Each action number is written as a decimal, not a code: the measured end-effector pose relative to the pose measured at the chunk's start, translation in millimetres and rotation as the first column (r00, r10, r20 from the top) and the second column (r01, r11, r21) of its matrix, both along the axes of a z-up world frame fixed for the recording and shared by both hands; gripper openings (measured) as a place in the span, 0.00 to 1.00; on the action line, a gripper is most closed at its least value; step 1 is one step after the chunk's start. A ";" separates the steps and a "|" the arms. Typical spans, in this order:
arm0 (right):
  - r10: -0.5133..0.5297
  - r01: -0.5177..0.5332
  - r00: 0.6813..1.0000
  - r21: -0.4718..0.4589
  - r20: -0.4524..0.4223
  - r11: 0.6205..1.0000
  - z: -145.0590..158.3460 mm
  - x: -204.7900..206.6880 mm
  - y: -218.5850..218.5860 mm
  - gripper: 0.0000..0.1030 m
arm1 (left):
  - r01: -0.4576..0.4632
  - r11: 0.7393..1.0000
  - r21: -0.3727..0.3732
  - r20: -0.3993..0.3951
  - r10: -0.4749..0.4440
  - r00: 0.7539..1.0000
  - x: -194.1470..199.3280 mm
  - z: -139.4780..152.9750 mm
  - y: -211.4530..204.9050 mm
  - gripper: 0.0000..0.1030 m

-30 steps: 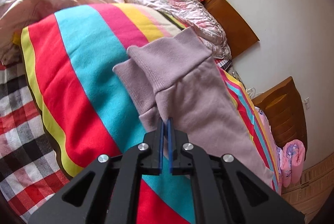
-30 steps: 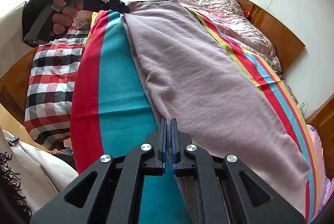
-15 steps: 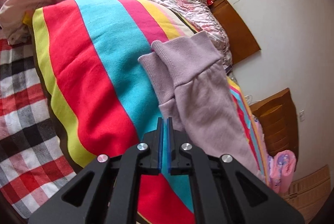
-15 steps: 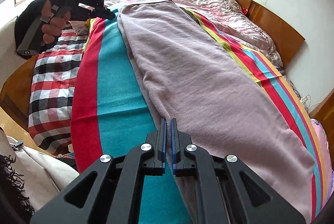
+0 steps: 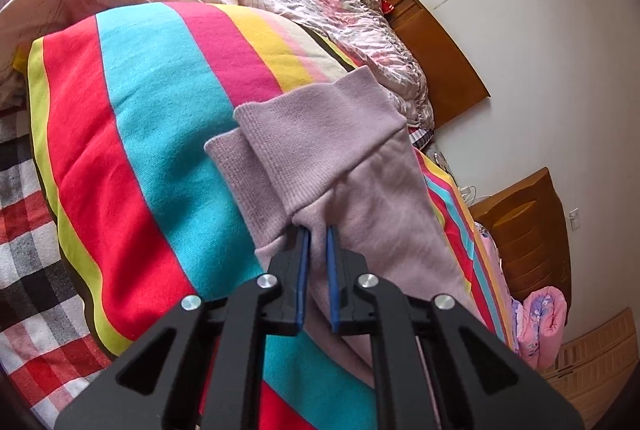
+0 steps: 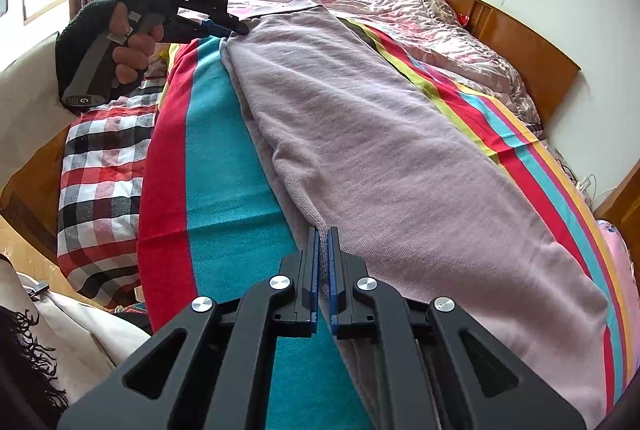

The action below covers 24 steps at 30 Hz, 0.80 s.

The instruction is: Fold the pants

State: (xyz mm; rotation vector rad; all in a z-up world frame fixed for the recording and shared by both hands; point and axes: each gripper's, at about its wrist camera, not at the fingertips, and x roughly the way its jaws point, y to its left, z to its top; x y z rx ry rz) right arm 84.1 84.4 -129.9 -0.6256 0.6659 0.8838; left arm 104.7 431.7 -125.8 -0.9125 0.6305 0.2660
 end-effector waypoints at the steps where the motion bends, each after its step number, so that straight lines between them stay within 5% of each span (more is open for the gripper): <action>1: -0.001 0.001 1.000 0.005 -0.001 1.000 0.7 0.4 -0.1 0.05 | 0.000 1.000 0.002 0.001 0.000 1.000 -0.7 2.2 0.7 0.08; 4: -0.001 0.001 1.000 0.007 -0.001 1.000 1.3 1.1 -0.1 0.04 | -0.020 1.000 0.013 -0.019 0.020 1.000 -6.7 7.7 3.3 0.15; 5: -0.001 0.001 1.000 0.009 -0.002 1.000 1.5 1.5 -0.2 0.05 | -0.033 0.999 0.017 -0.024 0.033 0.999 -9.3 8.1 4.5 0.24; 6: -0.003 0.003 1.000 0.011 -0.004 1.000 1.7 1.9 -0.4 0.05 | -0.047 0.999 0.013 -0.025 0.048 0.999 -11.4 7.0 7.5 0.50; 7: -0.003 0.003 1.000 0.013 -0.006 1.000 1.5 2.4 -0.5 0.05 | -0.058 0.998 0.005 -0.015 0.058 0.998 -13.0 4.8 10.2 0.58; 11: -0.002 0.002 1.000 0.008 -0.010 1.000 -0.3 2.3 -0.1 0.04 | -0.022 1.000 -0.003 -0.017 0.022 1.000 -6.2 -1.3 9.5 0.33; 13: -0.006 0.006 1.000 0.010 -0.013 1.000 -0.8 2.7 0.2 0.05 | -0.030 0.999 0.036 -0.027 0.031 0.999 -6.1 0.1 7.4 0.12; 20: 0.000 -0.001 0.998 0.023 0.066 1.000 16.3 -8.4 0.9 0.04 | -0.046 0.990 0.131 0.023 0.043 0.999 -22.8 33.1 -7.9 0.10; 24: 0.009 -0.010 0.999 0.021 0.043 1.000 17.3 -7.0 -0.9 0.04 | -0.082 0.981 0.175 -0.035 0.089 0.995 -24.1 26.3 -5.1 0.00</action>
